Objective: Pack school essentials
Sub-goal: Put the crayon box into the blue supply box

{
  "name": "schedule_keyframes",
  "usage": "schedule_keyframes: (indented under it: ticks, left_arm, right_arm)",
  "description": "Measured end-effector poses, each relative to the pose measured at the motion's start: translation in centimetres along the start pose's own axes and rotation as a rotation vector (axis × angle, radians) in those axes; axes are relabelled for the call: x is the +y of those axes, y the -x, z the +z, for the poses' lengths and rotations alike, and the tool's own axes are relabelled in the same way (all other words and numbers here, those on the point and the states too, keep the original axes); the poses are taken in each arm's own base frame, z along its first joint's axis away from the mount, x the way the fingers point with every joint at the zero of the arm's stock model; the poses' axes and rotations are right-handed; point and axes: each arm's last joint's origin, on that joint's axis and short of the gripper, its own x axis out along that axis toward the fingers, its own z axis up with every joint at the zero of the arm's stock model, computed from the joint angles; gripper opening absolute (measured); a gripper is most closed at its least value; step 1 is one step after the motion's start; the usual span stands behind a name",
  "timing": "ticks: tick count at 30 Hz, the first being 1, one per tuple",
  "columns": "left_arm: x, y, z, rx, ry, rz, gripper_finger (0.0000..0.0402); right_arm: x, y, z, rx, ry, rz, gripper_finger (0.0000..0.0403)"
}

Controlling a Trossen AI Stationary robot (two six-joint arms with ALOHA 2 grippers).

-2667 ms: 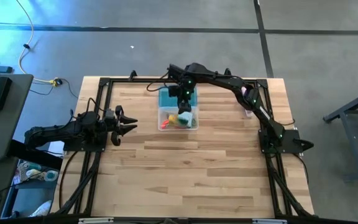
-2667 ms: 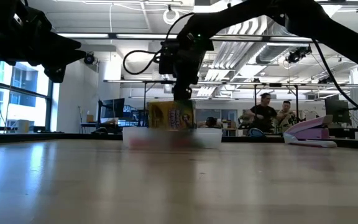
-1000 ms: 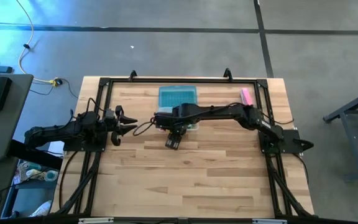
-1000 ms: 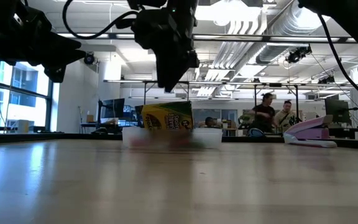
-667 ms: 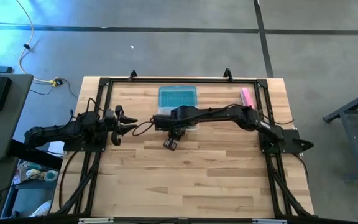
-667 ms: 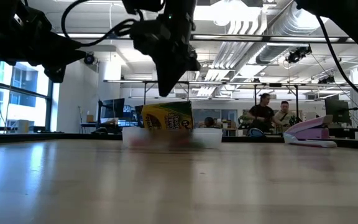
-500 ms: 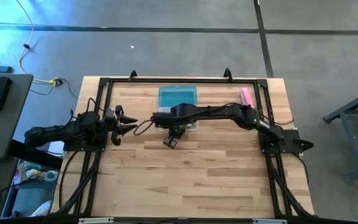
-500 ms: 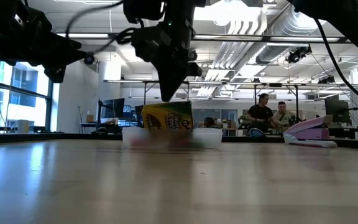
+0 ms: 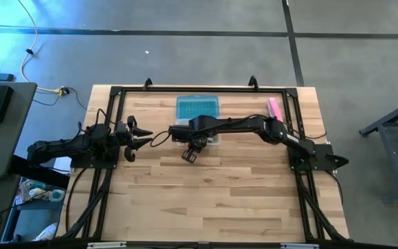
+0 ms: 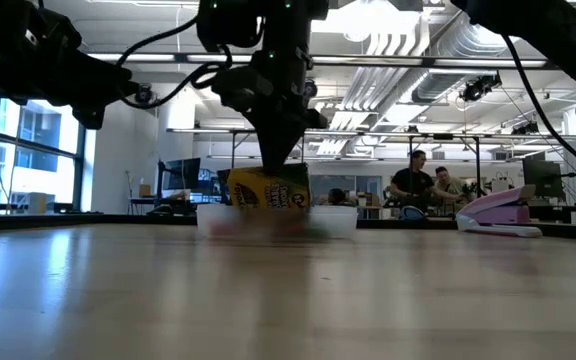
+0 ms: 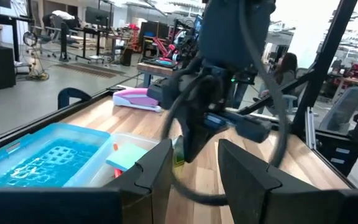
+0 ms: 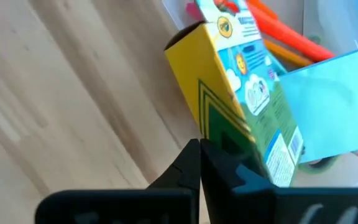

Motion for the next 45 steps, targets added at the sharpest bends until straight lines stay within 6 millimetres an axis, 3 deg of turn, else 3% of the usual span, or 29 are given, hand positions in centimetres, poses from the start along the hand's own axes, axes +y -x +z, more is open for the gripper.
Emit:
schedule_keyframes:
  ticks: [16,19,23,34,39,45]
  left_arm:
    - [0.0,0.0,0.0,0.001,0.11,0.0,0.0117]
    - [0.0,0.0,0.0,0.001,0.211,0.0,0.0117]
    - [0.0,0.0,0.0,0.0,0.293,0.002,0.0117]
    - [0.0,0.0,0.0,0.0,0.297,0.0,0.0117]
    - [0.0,0.0,0.0,0.0,0.297,0.0,0.0117]
    - [0.0,0.0,0.0,0.0,0.297,0.001,0.0117]
  right_arm:
    - [-3.3,-0.1,1.2,-0.002,-0.06,-0.088,0.0]
    - [-3.7,0.0,1.2,0.007,-0.052,-0.094,0.0]
    - [-4.3,1.7,1.2,-0.024,-0.036,-0.082,0.0]
    - [-7.4,5.6,1.1,-0.049,-0.004,-0.035,0.0001]
    - [-9.1,5.7,1.0,0.028,-0.005,0.042,0.0028]
    - [-10.1,5.7,1.0,0.056,0.03,0.039,0.0107]
